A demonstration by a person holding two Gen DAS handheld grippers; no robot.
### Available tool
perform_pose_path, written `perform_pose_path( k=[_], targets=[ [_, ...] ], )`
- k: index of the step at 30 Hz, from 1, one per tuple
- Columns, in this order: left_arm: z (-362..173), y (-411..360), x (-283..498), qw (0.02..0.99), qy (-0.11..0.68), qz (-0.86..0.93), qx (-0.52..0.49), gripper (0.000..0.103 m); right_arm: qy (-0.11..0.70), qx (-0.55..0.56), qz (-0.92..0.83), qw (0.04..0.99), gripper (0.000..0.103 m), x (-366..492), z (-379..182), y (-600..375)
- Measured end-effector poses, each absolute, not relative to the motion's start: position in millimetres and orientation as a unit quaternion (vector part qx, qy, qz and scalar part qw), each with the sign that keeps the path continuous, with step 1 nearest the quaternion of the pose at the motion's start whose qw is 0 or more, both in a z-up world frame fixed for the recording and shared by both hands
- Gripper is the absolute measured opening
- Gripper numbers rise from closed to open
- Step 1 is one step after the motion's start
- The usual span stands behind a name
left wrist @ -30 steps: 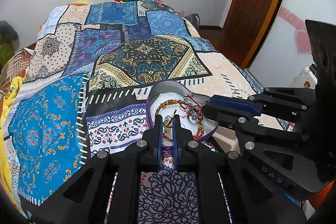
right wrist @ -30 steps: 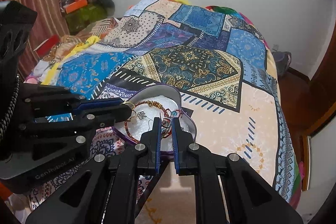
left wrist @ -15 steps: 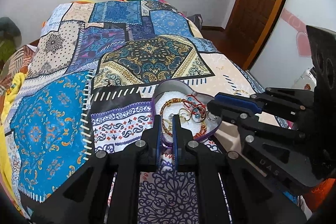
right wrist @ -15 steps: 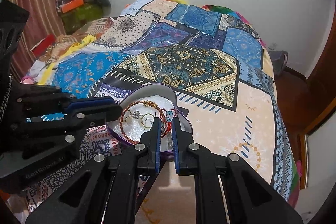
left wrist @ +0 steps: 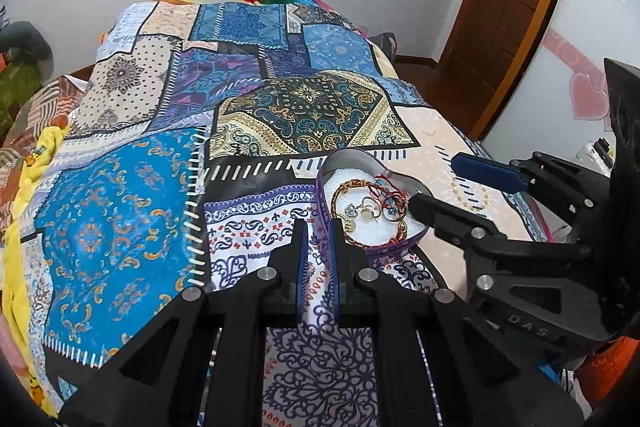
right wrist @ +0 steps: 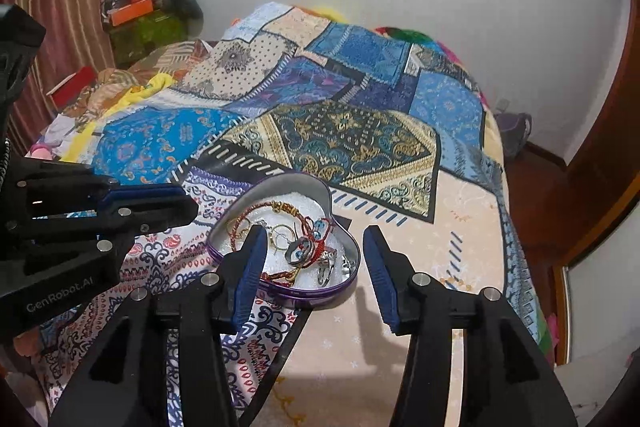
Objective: Organize jewelry
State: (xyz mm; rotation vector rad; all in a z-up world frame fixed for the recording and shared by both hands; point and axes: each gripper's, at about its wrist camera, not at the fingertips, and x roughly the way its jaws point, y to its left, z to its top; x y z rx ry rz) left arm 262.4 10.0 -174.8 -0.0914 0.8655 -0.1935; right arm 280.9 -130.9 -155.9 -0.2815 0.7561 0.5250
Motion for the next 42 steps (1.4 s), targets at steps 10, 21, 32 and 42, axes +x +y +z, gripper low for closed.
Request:
perform_pose_path(
  k=[10,21,32,42],
  targets=[
    [-135,17,233,0.922,0.377,-0.08,-0.049,0.033,0.33,-0.117,0.247,0.904,0.046,257,-118,-138],
    [-50,11,166,0.959,0.273,-0.071,-0.031,0.035,0.213,-0.071,0.228,0.947,0.046,184,-25,-166],
    [30,4,63,0.993,0.108,-0.051,-0.019,0.05,0.075,-0.021,0.225,0.971,0.047,95,40,-189],
    [32,5,24,0.998,0.059,-0.001,-0.029,0.102,0.04,-0.006,0.184,0.982,0.089,70,38,-187]
  ],
)
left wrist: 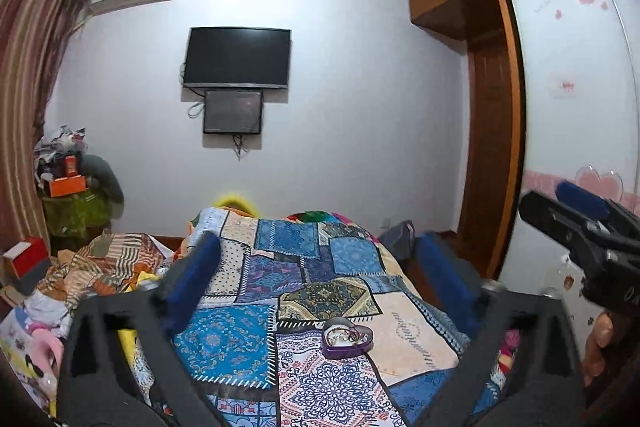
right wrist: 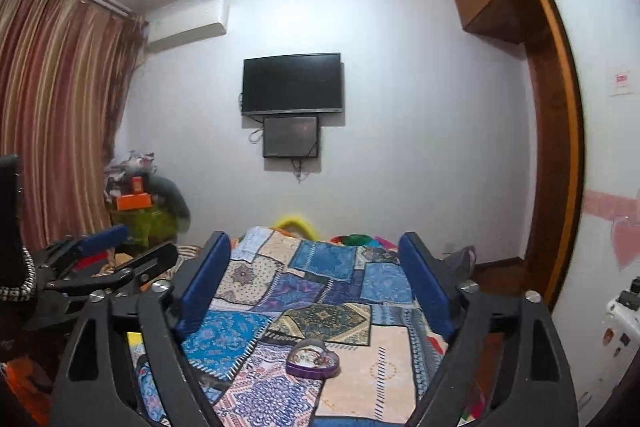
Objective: Organize jewelry
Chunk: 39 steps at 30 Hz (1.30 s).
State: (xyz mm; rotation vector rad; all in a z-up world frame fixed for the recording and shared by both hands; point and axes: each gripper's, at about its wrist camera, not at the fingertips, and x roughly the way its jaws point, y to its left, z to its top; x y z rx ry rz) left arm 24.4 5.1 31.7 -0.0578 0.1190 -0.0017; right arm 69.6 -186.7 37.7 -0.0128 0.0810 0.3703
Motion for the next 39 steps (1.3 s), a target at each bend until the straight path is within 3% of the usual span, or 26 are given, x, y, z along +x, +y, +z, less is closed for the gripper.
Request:
perform_pose_path(
  k=[4,39],
  targets=[
    [29,8,24,0.997,0.065,0.009,-0.031,0.102,0.044,-0.005,0.174,0.984,0.102,67,34,-187],
    [18,2,23,0.996,0.083,0.01,-0.034,0.103,0.077,-0.002,0.172,0.982,0.103,59,27,-203]
  ],
)
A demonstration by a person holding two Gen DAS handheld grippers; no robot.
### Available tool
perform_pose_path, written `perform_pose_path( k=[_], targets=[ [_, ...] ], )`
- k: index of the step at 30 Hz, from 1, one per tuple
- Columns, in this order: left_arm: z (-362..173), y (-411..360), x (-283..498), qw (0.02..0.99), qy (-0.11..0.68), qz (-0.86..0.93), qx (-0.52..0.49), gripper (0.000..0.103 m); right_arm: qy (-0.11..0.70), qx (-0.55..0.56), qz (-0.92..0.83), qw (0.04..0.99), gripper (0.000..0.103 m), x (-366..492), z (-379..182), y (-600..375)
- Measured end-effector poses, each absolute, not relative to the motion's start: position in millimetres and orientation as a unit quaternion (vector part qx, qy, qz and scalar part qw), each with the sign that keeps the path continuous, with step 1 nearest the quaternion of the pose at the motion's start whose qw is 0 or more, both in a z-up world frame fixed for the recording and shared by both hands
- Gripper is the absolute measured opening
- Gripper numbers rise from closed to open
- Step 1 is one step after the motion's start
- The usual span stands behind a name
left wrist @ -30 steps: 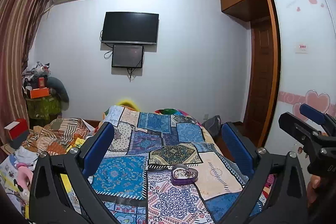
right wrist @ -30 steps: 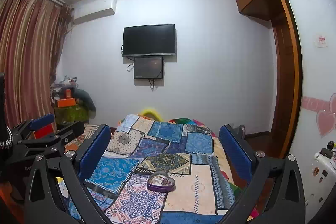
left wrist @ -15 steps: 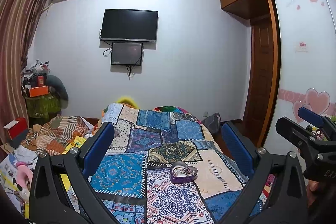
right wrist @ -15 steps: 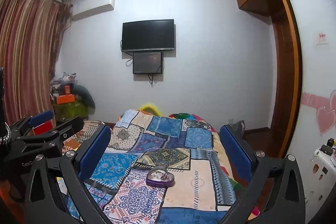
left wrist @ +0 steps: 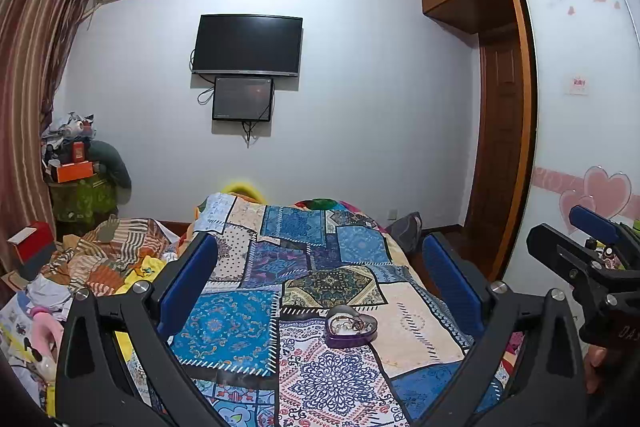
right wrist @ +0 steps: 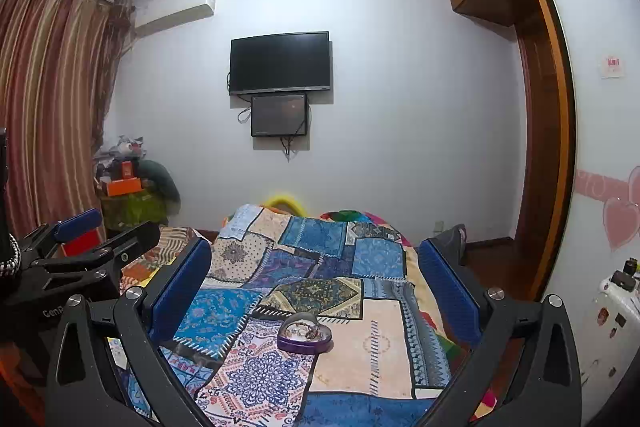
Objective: Organize jewelry
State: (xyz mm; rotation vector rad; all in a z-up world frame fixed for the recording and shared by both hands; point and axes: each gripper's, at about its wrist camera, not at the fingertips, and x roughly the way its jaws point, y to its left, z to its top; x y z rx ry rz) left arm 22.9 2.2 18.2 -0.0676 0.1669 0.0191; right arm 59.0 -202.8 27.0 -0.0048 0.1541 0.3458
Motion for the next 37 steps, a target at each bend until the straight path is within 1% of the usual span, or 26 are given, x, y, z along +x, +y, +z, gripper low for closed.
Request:
perform_pose_path(
  k=[37],
  targets=[
    [15.4,1.1,23.7,0.995,0.092,-0.011,-0.031,0.103,0.091,0.007,0.169,0.981,0.103,66.1,26.0,-204.3]
  ],
)
